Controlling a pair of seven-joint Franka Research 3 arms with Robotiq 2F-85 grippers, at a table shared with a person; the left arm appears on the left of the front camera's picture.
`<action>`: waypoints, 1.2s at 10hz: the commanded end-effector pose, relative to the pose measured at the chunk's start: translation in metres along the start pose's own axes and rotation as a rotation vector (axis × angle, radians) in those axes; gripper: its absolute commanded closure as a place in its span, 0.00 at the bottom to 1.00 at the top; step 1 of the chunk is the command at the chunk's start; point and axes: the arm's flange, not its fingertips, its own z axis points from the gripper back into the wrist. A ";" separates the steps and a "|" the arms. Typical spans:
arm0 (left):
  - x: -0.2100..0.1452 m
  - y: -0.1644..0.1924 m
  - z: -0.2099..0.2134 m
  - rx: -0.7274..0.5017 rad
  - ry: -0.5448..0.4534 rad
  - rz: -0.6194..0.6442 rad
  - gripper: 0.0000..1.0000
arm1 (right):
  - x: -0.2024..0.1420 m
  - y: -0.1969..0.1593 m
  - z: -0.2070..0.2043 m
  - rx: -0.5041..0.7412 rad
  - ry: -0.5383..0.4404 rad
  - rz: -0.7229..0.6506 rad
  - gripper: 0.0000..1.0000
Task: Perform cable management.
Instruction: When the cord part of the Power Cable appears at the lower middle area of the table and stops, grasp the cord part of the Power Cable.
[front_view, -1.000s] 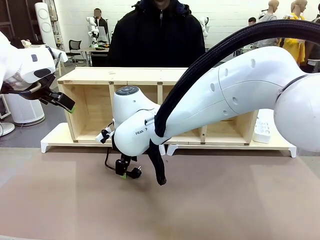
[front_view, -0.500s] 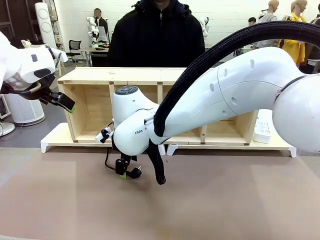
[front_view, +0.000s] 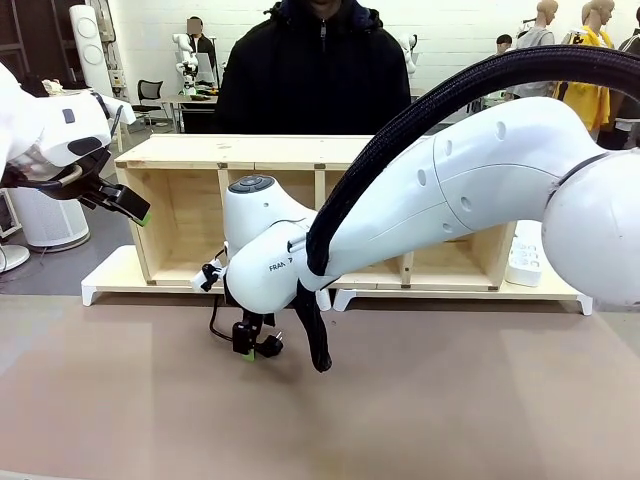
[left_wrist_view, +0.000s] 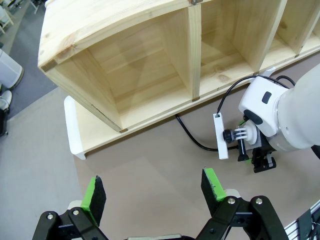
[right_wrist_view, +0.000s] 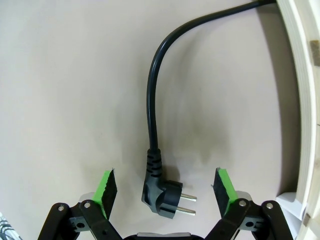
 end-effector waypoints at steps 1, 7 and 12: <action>0.000 0.000 0.000 0.004 0.000 -0.001 0.00 | 0.003 -0.002 0.000 0.025 0.030 0.029 0.00; 0.000 0.000 0.000 0.004 0.000 -0.001 0.00 | 0.006 -0.004 -0.003 0.054 0.092 0.103 0.00; 0.000 0.000 0.000 0.004 0.000 -0.001 0.00 | 0.015 -0.005 -0.008 -0.031 0.036 0.127 0.00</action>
